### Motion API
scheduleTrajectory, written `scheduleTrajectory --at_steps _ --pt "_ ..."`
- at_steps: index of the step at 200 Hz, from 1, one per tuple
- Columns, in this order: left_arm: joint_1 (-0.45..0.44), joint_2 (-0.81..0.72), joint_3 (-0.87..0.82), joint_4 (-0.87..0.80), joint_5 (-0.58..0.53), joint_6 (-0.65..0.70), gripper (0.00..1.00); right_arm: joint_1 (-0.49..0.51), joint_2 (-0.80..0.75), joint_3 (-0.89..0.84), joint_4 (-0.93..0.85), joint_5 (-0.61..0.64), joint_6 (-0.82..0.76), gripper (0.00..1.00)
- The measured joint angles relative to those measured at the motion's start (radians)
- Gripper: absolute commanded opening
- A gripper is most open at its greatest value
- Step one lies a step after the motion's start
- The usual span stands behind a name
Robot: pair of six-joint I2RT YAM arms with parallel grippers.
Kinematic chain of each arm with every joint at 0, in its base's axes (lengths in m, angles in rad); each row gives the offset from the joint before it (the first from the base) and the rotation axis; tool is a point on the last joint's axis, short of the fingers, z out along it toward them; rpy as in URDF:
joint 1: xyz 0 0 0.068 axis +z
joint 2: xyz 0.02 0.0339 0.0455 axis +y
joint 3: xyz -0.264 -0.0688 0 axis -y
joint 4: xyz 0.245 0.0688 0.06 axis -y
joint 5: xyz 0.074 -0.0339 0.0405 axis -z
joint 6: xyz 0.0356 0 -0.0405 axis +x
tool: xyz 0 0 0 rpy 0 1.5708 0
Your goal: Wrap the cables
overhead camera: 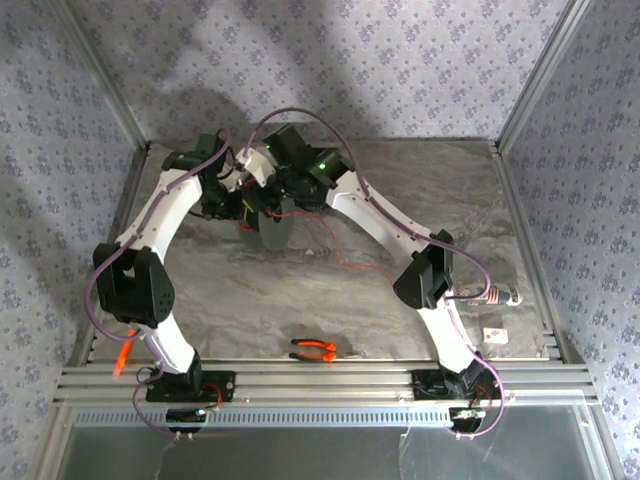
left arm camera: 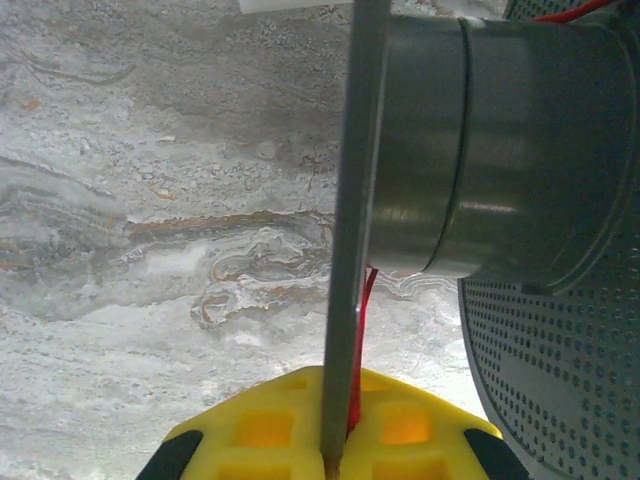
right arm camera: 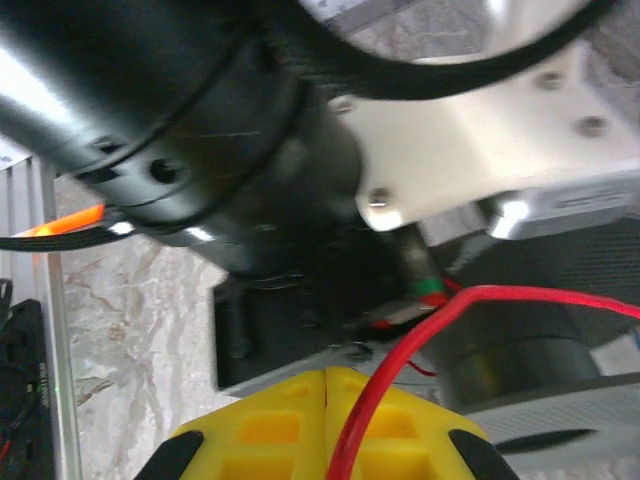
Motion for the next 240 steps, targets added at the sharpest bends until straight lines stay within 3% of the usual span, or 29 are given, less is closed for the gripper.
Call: scheduleTrajectory --at_steps 80,136,193,240 --pt "0.102 -0.063 -0.079 0.068 0.053 -0.069 0.0 0.1 -0.063 -0.275 0.073 -0.018 -0.007 0.0" --pt "0.195 -0.261 -0.17 0.202 0.086 -0.196 0.0 0.106 -0.08 -0.374 0.131 0.012 -0.019 0.0" --pt "0.273 -0.414 -0.198 0.307 0.171 -0.308 0.0 0.04 -0.077 -0.38 0.178 0.068 -0.031 0.0" --pt "0.334 -0.433 -0.2 0.323 0.293 -0.359 0.0 -0.063 -0.061 -0.401 0.242 0.061 -0.035 0.15"
